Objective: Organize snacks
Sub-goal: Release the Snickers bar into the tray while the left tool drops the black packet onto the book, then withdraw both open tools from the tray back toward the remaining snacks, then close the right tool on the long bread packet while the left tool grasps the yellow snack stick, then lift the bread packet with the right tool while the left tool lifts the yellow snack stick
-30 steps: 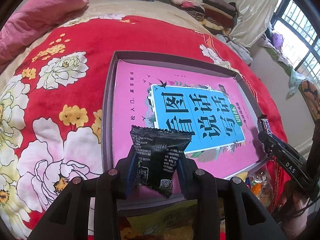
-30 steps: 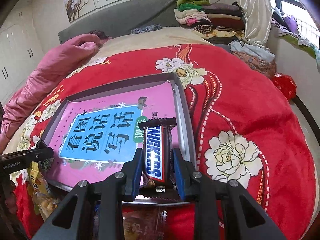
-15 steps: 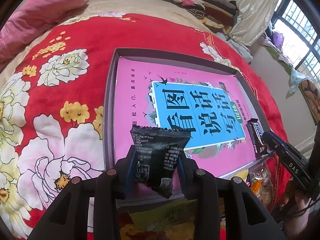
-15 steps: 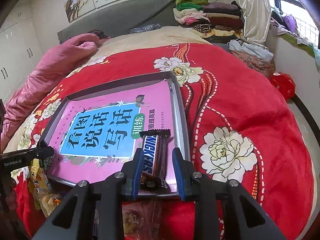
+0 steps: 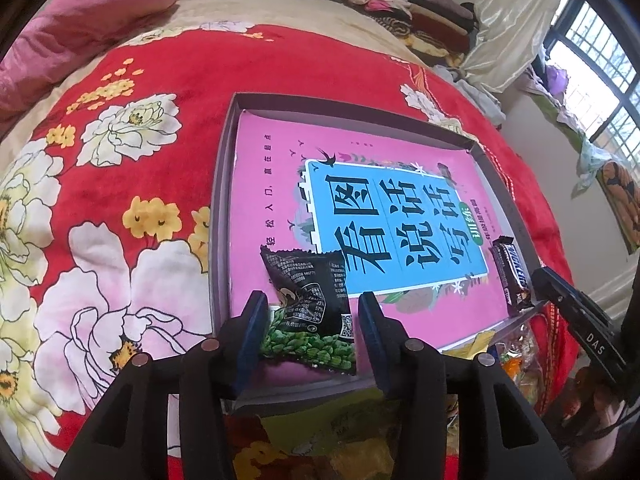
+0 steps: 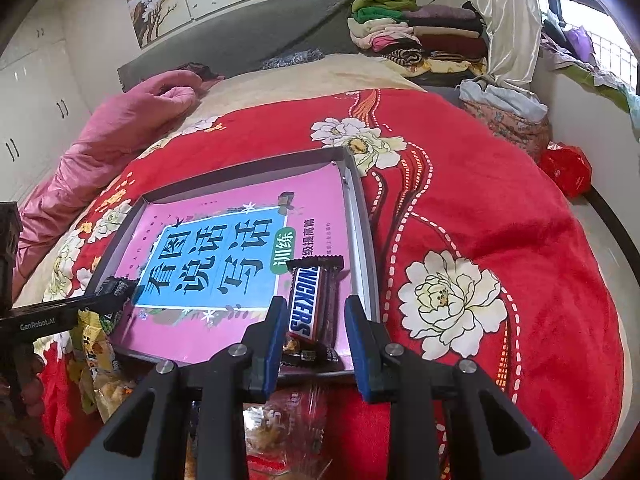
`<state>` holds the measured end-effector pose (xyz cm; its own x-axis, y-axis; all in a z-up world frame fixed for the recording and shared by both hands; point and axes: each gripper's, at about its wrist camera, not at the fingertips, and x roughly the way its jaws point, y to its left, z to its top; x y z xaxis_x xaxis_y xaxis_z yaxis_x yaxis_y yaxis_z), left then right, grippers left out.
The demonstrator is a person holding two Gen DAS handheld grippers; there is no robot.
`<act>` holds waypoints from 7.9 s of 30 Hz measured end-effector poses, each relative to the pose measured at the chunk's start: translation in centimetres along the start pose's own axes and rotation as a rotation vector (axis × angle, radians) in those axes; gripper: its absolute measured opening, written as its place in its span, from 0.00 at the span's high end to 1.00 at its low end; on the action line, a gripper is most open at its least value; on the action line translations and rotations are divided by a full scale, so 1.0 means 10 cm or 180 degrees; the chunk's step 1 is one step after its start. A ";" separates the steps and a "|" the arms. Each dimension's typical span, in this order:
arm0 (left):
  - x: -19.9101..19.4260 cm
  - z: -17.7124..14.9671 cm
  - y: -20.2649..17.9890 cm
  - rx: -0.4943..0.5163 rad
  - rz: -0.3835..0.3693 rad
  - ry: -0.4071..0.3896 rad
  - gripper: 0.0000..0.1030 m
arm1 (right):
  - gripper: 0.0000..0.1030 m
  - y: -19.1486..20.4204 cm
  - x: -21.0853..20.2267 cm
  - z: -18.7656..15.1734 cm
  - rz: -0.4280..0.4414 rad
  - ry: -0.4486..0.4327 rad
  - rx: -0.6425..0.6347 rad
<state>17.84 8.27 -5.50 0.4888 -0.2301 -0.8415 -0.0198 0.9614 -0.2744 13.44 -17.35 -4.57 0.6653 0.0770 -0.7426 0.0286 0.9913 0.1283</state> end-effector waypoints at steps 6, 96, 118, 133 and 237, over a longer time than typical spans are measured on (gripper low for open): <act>-0.09 0.00 -0.06 0.0103 -0.0044 -0.0090 0.40 | 0.70 0.00 -0.04 0.01 -0.0020 -0.0018 0.0008; -1.24 -0.81 -0.39 0.0131 -0.0107 -0.0538 0.23 | 0.29 0.24 -1.15 -0.28 0.0304 -0.0472 -0.0245; -1.09 -1.01 -0.64 0.0378 -0.0018 -0.0317 0.23 | 0.29 0.46 -1.13 -0.65 0.0468 -0.0228 -0.0490; -0.96 -1.07 -0.66 0.0421 -0.0002 -0.0160 0.23 | 0.30 0.61 -0.94 -0.88 0.0525 0.0058 -0.0707; -0.77 -0.73 -0.37 0.0137 -0.0327 -0.0271 0.85 | 0.69 0.64 -0.74 -0.74 0.0800 -0.0068 -0.0669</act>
<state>7.76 5.43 -1.40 0.5585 -0.3157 -0.7671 0.0706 0.9395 -0.3353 3.19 -10.75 -3.16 0.6475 0.3221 -0.6906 -0.2917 0.9420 0.1658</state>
